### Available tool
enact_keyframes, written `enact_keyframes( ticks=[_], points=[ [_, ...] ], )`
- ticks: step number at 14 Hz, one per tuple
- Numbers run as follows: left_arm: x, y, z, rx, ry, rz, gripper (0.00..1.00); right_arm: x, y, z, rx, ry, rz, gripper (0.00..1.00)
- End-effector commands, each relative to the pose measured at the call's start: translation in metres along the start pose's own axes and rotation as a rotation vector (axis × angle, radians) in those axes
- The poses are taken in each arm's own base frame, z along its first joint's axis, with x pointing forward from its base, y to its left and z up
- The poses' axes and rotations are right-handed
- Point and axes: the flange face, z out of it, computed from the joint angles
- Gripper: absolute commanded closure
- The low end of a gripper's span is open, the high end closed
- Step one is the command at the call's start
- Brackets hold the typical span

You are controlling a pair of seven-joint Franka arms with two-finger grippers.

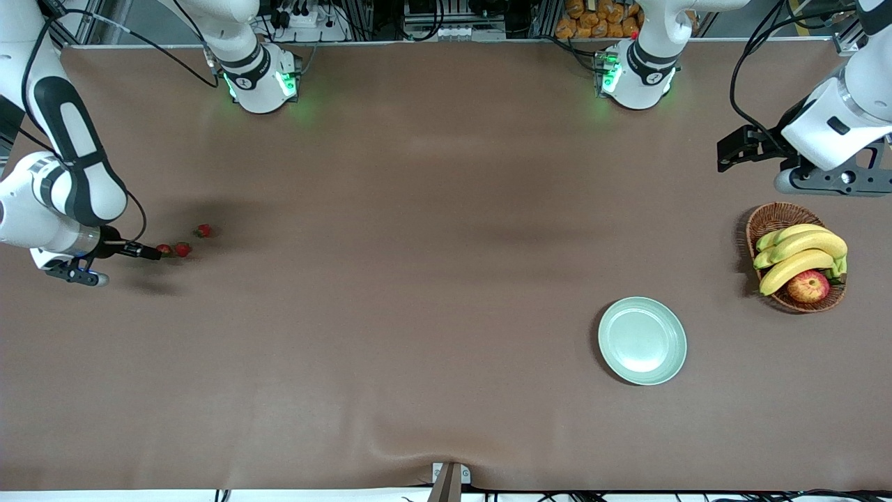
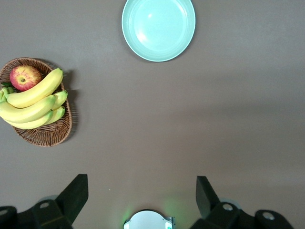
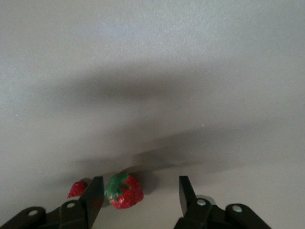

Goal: Collect all strawberries into plate
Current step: 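Lower the right gripper and grasp one strawberry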

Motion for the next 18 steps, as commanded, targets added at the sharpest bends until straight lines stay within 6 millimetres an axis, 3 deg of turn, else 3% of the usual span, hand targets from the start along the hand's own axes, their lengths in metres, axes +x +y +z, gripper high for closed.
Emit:
enact_keyframes(
  ticks=[1, 12, 15, 18],
  points=[
    [-0.004, 0.002, -0.003, 0.001, -0.004, -0.007, 0.00, -0.002, 0.000, 0.005, -0.003, -0.003, -0.021, 0.32],
    [-0.004, 0.003, -0.003, 0.001, -0.004, -0.006, 0.00, -0.004, -0.009, 0.020, 0.000, -0.025, -0.021, 0.42],
    [-0.004, 0.006, 0.000, 0.002, -0.010, -0.003, 0.00, -0.004, -0.009, 0.021, 0.000, -0.028, -0.021, 0.55],
    [-0.004, 0.006, 0.002, 0.002, -0.013, -0.003, 0.00, -0.004, -0.010, 0.020, 0.001, -0.034, -0.027, 0.83]
  ],
)
